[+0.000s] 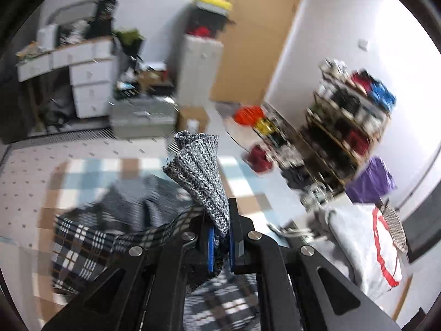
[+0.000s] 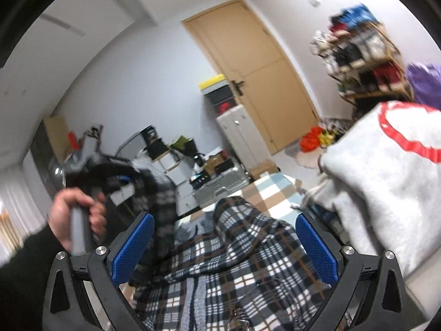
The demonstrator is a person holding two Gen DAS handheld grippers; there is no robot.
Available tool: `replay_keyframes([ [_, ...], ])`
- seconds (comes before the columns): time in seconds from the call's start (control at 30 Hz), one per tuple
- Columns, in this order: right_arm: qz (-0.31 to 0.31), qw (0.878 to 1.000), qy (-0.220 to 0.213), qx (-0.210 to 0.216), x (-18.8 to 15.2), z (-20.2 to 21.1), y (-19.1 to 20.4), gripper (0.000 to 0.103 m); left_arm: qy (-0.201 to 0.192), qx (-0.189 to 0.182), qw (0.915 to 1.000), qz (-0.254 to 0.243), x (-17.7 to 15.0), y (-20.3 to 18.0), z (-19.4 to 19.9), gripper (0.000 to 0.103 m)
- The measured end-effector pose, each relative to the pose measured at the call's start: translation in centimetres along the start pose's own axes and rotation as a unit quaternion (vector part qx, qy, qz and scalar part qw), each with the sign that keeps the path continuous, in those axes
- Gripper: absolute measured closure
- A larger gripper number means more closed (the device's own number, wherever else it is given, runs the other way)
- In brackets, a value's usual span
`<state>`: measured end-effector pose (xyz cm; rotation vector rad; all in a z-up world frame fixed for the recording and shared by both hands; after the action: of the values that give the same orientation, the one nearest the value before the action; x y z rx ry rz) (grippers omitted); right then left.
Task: Fold large clothes
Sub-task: 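Carry the held sleeve with the left gripper across the shirt and release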
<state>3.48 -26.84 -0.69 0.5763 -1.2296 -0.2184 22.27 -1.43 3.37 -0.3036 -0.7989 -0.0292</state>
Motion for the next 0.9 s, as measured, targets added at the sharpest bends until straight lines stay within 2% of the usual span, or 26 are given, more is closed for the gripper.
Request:
replay_keyframes([
  [0.1,-0.035,0.999,-0.008,-0.001,0.7,0.4,-1.6,0.000,0.045,-0.019,0.9988,-0.003,-2.4,-1.8,-4.1,0.100],
  [0.27,-0.042,0.999,-0.014,-0.004,1.1,1.1,-2.5,0.000,0.109,-0.022,0.9938,-0.007,-5.9,-3.1,-8.9,0.100],
  [0.47,-0.038,0.999,-0.008,0.002,1.0,0.6,-2.0,0.000,0.152,-0.025,0.9876,-0.031,-8.7,-5.2,-10.7,0.100],
  [0.57,-0.023,1.000,-0.010,-0.001,0.9,0.5,-1.4,0.000,0.183,-0.025,0.9815,-0.051,-10.1,-5.7,-10.9,0.099],
  [0.6,-0.022,1.000,-0.010,0.001,0.9,0.6,-1.4,0.000,0.196,-0.027,0.9786,-0.055,-10.3,-5.7,-11.1,0.095],
  [0.67,-0.023,1.000,-0.010,0.002,0.8,0.7,-1.5,0.000,0.244,-0.046,0.9667,-0.062,-11.3,-5.5,-11.0,0.081],
  [0.73,-0.025,1.000,-0.011,0.000,0.8,0.6,-1.7,0.000,0.262,-0.057,0.9615,-0.062,-11.7,-4.9,-10.0,0.070],
  [0.77,-0.026,1.000,-0.009,-0.003,0.7,0.4,-1.8,0.000,0.253,-0.070,0.9624,-0.068,-11.7,-4.4,-8.7,0.068],
  [0.83,-0.032,0.999,0.000,-0.005,0.5,0.0,-2.1,0.000,0.231,-0.071,0.9670,-0.082,-11.4,-2.9,-6.0,0.065],
  [0.9,-0.037,0.999,0.014,-0.006,0.3,-0.6,-2.2,0.000,0.204,-0.064,0.9735,-0.081,-10.8,-0.3,-3.2,0.050],
])
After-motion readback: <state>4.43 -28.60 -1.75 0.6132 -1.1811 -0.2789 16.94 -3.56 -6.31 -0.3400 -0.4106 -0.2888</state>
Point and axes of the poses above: each gripper's, at about its wrist camera, not at the fingertips, and z roughly against the way its jaws point, y to its left, x to its top, the point moved 3 cm from there along -z, roughly the way its jaws point, and after that the axes turned 2 degrees about z, right-handed, at the moved point
